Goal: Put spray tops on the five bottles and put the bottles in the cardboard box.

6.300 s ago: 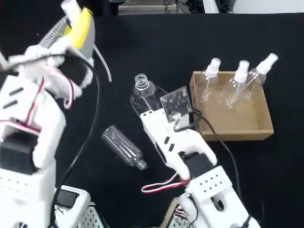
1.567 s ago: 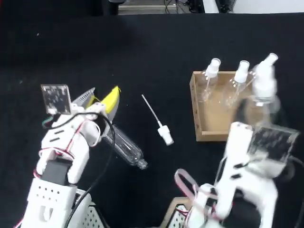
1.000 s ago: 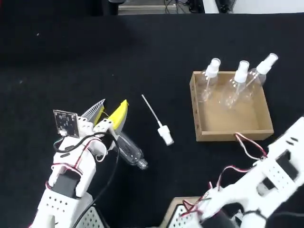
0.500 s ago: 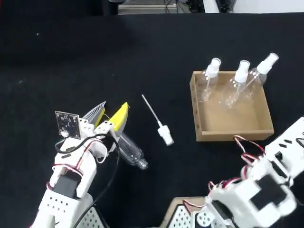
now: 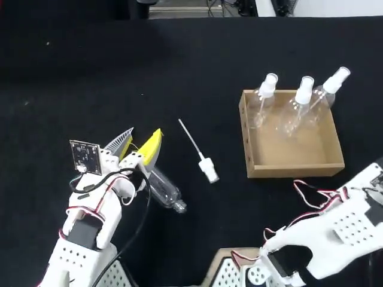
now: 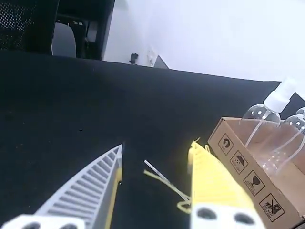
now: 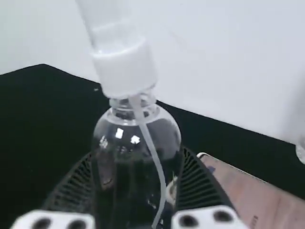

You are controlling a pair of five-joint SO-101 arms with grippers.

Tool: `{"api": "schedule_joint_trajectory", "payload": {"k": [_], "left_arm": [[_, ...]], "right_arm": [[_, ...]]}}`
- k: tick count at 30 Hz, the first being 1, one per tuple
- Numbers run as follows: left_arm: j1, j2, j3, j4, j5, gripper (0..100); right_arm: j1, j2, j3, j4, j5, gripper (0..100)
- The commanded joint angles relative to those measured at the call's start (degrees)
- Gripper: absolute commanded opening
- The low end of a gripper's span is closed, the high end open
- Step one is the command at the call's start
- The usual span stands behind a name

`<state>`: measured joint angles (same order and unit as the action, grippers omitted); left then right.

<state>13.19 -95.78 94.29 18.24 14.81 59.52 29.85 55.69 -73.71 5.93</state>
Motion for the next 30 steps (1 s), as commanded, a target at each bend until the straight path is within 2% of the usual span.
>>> {"api": "schedule_joint_trajectory", "payload": {"k": [1,8,14,23,28,30], "left_arm": [[0.1,-0.8,-0.9,-0.3,0.6,21],[0.0,-0.8,-0.9,-0.3,0.4,21],[0.0,-0.8,-0.9,-0.3,0.4,21],[0.0,-0.8,-0.9,-0.5,0.2,21],[0.0,-0.8,3.5,-7.9,0.1,21],[0.0,-0.4,3.6,-8.3,0.1,21]], "right_arm": [[1.4,0.3,-2.8,-2.1,-0.2,1.2],[1.2,0.8,-2.4,-1.9,0.1,1.9],[1.2,0.9,-1.5,-2.0,-0.1,13.9],[0.3,0.6,-0.7,-1.9,0.4,14.2],[0.3,0.5,-0.7,-2.1,0.5,14.2],[0.3,0.5,-0.8,-2.1,0.5,15.5]]}}
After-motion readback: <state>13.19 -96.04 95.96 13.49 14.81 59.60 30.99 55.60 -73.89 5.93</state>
